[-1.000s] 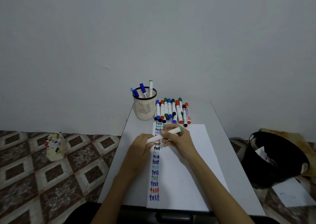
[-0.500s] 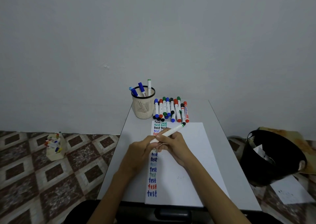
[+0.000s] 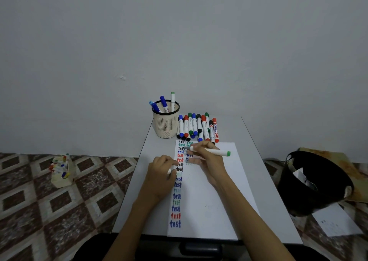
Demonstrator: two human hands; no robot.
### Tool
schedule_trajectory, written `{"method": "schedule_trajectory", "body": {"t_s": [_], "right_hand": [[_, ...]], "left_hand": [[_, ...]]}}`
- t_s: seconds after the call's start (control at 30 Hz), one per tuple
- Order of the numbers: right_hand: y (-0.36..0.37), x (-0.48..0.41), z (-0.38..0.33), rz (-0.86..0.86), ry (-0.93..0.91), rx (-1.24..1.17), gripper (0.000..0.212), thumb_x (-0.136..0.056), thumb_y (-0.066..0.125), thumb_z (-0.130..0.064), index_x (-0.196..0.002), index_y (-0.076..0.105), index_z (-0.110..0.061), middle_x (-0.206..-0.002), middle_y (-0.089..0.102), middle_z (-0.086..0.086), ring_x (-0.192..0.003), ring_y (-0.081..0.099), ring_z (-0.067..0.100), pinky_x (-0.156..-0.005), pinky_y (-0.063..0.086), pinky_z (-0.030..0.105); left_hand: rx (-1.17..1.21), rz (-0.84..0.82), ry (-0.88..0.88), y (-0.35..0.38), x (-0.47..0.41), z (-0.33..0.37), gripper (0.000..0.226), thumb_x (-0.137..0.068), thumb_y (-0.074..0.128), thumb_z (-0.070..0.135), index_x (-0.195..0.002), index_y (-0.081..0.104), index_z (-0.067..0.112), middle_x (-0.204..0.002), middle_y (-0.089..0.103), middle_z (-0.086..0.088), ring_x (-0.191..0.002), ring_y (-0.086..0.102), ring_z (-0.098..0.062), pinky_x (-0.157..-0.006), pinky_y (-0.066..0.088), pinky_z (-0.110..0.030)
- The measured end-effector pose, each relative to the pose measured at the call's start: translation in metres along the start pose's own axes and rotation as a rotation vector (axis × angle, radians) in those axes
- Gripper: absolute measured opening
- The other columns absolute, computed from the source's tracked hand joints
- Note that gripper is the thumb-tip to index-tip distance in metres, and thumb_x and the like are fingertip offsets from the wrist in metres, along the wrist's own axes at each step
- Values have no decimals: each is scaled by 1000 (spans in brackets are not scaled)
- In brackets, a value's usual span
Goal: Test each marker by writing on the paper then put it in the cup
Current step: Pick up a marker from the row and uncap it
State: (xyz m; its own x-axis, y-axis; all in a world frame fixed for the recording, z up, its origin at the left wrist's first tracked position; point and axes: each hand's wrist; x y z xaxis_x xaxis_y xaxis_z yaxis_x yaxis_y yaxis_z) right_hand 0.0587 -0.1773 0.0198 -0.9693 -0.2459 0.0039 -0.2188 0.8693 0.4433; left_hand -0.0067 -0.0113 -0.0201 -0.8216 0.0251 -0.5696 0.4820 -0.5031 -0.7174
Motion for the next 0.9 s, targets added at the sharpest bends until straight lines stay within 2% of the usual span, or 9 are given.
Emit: {"method": "schedule_trajectory", "body": {"t_s": [0.07,0.13,0.2,0.27,0.37,0.57,0.7,0.8,0.9], "right_hand": [[2,-2,2,1,-7,96,15,-78,70,9,-80,59,-1,-82,67,21,-78,67,38,-68,58,44],[4,-5,6,40,-44,207,28,-74,72,11,-69,52,-7,-61,58,12,-59,60,30,-61,54,39],[6,-7,10,91,-106,356,37,-73,70,12,-63,44,-12,-54,47,5,-48,49,21,-60,49,37],[6,-7,12,110,-145,473,38,-73,66,13,-61,41,-13,-54,43,2,-49,44,14,-63,48,34],[4,-5,11,90,-151,504,38,-74,62,17,-60,41,-12,-55,42,3,-44,44,5,-56,46,25],[4,-6,14,57,-138,587,33,-73,65,11,-64,43,-11,-57,44,8,-50,41,15,-49,40,23],[5,-5,14,57,-140,614,32,-73,67,10,-65,43,-9,-56,45,6,-49,43,12,-48,40,22],[8,-3,14,39,-147,639,30,-76,65,12,-68,42,-6,-58,45,4,-47,46,0,-46,39,12],[9,-2,11,47,-166,621,34,-77,63,14,-66,40,-8,-60,44,6,-50,45,1,-47,38,9]], "left_hand": [[9,-2,-2,0,0,-1,21,-79,52,20,-93,67,14,-93,64,-3,-82,57,-20,-68,51,-37],[21,-6,-6,0,-1,-2,21,-79,52,21,-93,67,14,-92,64,-3,-82,56,-21,-69,51,-37],[38,-10,-11,1,-1,-2,23,-79,51,22,-92,67,14,-91,64,-3,-81,56,-21,-69,51,-35],[48,-11,-15,1,-1,-1,24,-80,50,23,-92,68,13,-91,64,-4,-80,56,-20,-70,51,-34],[57,-8,-25,2,-1,-2,23,-81,51,24,-92,67,12,-91,64,-4,-81,57,-19,-71,53,-32],[79,-18,-45,3,-1,-3,29,-81,47,28,-92,68,12,-93,65,-4,-83,56,-18,-72,52,-31],[72,-17,-49,4,0,-5,29,-82,46,30,-92,67,12,-93,65,-4,-83,56,-17,-72,52,-30],[76,-11,-49,5,0,-5,31,-82,46,30,-92,68,11,-93,65,-5,-83,57,-17,-72,52,-30],[82,-8,-47,4,0,-4,30,-82,46,30,-92,68,11,-93,65,-5,-83,58,-17,-72,52,-30]]}}
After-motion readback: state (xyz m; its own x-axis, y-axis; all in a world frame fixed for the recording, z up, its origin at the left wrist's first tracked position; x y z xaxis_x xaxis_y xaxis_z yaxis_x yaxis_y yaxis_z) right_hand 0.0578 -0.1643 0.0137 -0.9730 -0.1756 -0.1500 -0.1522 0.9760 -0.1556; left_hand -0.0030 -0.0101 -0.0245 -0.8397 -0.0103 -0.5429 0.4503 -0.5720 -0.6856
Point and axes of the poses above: each hand's wrist, its own x-axis away from the middle knuckle, its own y-axis out of the palm, z = x × y
